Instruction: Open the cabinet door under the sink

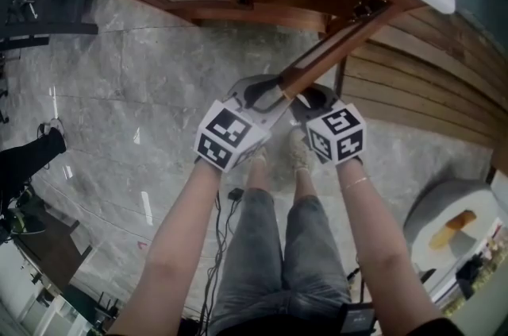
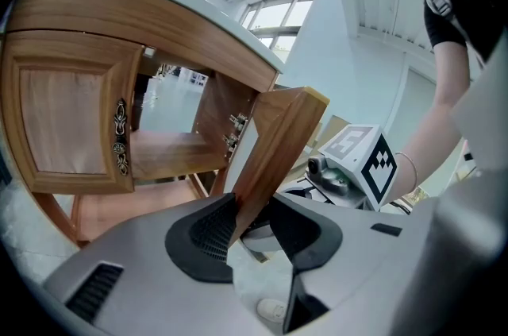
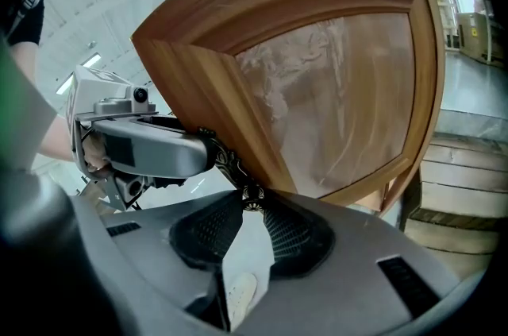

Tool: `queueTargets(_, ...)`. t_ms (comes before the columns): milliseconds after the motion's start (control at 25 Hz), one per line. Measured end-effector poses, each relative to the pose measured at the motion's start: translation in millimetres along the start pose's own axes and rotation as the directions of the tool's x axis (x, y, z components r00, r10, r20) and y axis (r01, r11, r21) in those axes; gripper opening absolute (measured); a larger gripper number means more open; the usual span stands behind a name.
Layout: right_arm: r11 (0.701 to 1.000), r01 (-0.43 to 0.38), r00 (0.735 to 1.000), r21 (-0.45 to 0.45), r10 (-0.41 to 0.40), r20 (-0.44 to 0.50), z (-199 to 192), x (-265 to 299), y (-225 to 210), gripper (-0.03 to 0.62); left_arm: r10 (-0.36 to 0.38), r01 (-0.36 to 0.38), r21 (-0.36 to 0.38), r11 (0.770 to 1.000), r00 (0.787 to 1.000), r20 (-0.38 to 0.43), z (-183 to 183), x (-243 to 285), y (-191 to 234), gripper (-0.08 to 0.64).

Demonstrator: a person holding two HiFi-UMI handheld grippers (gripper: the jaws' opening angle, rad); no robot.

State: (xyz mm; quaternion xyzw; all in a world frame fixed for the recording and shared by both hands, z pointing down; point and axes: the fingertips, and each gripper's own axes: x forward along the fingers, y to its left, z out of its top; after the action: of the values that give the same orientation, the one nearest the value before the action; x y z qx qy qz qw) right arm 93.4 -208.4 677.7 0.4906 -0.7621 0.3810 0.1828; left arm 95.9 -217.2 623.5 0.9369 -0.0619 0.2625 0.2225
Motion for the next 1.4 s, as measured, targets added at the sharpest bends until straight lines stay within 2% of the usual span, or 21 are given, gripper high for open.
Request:
queueTargets(200, 1.000, -0.004, 1.000, -0.018, 0.003, -0.025, -14, -16, -3, 0.092, 0.000, -0.001, -0.019, 1.000, 1.000, -0.007, -6, 6, -21, 0.135)
queueTargets(640, 0.998, 0.001, 0.998, -0.059, -0.005, -0.059, -38, -43, -10, 0.092, -0.013, 0.012, -0.012, 1.000, 1.000, -0.018, -15, 19, -56, 0.135)
queueTargets(920, 0.999, 0.044, 0.997, -0.017, -0.045, -0.065, -60, -69, -24, 0.092, -0.012, 0.012, -0.001, 1.000, 1.000, -0.024, -22, 35, -85, 0.135)
queueTargets(1080, 0.999, 0.039, 0.997, -0.026, -0.040, -0.073, -68, -79, -31, 0.092, -0.013, 0.014, 0.004, 1.000, 0.999, -0.034, -24, 44, -96, 0.135)
queueTargets(1400, 0.998, 0.068, 0.996, 0.014, -0.067, -0.056, -85, -106, -51, 0.092, -0.048, 0.050, 0.019, 0.999, 0.997, -0.056, -25, 64, -121, 0.135)
